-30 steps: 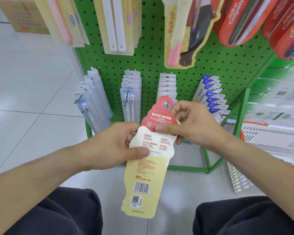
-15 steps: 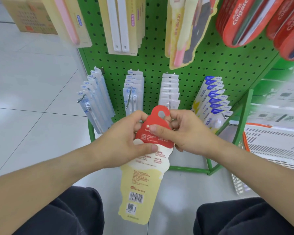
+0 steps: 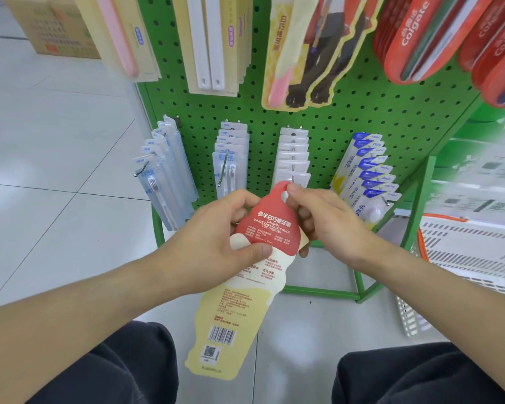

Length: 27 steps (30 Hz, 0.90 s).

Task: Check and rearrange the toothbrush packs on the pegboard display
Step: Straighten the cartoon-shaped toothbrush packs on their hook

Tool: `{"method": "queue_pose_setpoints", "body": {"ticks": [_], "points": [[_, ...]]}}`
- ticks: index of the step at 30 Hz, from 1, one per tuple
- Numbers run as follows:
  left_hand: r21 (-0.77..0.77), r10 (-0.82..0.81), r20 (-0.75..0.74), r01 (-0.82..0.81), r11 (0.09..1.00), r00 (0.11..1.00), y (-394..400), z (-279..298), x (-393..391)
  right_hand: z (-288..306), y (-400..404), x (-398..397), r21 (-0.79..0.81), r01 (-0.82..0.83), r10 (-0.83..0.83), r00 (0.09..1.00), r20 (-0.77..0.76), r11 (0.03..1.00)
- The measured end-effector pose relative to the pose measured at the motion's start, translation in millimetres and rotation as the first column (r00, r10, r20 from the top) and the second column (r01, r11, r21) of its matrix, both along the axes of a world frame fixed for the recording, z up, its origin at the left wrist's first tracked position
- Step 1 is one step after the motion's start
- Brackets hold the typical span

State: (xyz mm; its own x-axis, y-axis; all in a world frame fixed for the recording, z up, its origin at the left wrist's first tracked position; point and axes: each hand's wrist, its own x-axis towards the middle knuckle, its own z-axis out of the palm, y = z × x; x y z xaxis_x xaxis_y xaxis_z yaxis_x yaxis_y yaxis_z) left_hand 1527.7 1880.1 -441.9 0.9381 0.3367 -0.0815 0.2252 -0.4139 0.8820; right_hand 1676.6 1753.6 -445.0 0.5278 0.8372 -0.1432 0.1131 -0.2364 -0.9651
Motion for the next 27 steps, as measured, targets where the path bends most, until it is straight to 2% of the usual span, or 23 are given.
{"method": "queue_pose_setpoints", "body": {"ticks": [8, 18, 22, 25, 27], "points": [[-0.030, 0.122, 0.072, -0.120, 0.992, 0.990, 1, 2, 0, -1, 0, 7, 0.058, 0.016, -0.015, 1.000, -0.023, 0.998], [-0.006, 0.282, 0.123, -0.284, 0.959, 0.951, 8, 0, 3, 9, -3, 11, 0.125, -0.135, 0.134, 0.991, 0.013, 0.983], [0.237, 0.300, 0.205, -0.344, 0.909, 0.932, 1, -1, 3, 13, -3, 7, 0.157, -0.040, 0.043, 0.999, -0.017, 0.987], [0.403, 0.174, 0.289, -0.285, 0.870, 0.941, -13, -1, 1, 14, -3, 4, 0.181, 0.033, -0.027, 0.999, -0.034, 0.983], [0.577, 0.068, 0.258, -0.210, 0.789, 0.964, -18, -4, 0, 16, -4, 2, 0.203, 0.085, -0.069, 0.994, -0.087, 0.975]]}}
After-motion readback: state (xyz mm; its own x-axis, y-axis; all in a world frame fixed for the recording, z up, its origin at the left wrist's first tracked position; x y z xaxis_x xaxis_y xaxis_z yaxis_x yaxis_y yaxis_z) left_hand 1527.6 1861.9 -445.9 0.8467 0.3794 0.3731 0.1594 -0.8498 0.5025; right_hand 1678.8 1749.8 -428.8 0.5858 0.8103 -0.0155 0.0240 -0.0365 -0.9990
